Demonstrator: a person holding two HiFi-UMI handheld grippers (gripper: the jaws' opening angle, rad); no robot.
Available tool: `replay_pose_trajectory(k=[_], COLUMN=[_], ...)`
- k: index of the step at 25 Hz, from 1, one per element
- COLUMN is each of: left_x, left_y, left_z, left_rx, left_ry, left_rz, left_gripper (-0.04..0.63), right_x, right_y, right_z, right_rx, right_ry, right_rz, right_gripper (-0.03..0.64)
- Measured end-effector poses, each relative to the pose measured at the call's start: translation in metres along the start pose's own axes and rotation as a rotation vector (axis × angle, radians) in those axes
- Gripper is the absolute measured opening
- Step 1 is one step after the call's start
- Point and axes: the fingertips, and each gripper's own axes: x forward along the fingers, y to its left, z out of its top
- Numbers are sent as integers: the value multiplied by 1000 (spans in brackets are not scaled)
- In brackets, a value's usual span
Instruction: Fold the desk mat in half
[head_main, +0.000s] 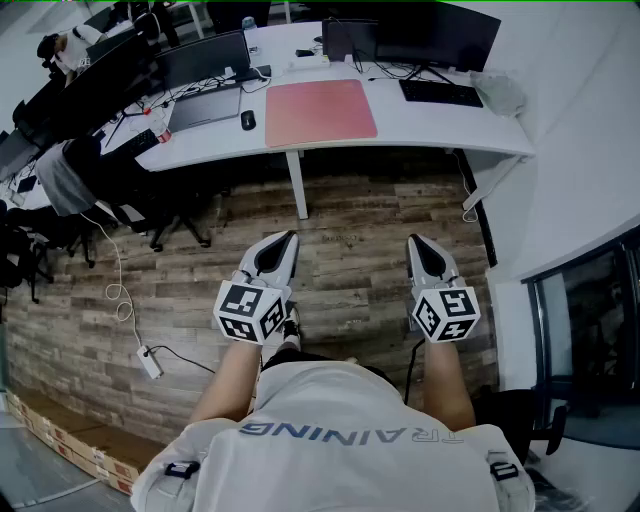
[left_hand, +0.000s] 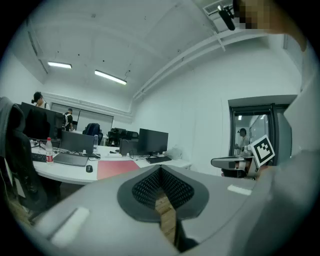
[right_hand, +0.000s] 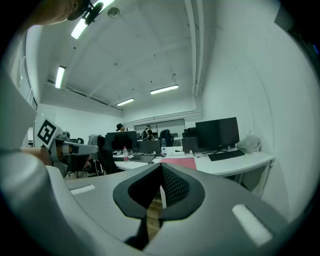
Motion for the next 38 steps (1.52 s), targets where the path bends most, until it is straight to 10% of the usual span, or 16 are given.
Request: replay_pose_trajectory(k=[21,38], left_x=[14,94], left_y=[32,174], left_z=[-9,21], left_rx=[-14,-13], left_ry=[40,48], left_rz=[-27,-152], left_gripper=[2,2], right_x=[37,182], right_y=[7,28], right_z=[-13,11], right_rx=[46,77], right_ry=[6,49], right_rz=[-34,-157], right_gripper=[14,14])
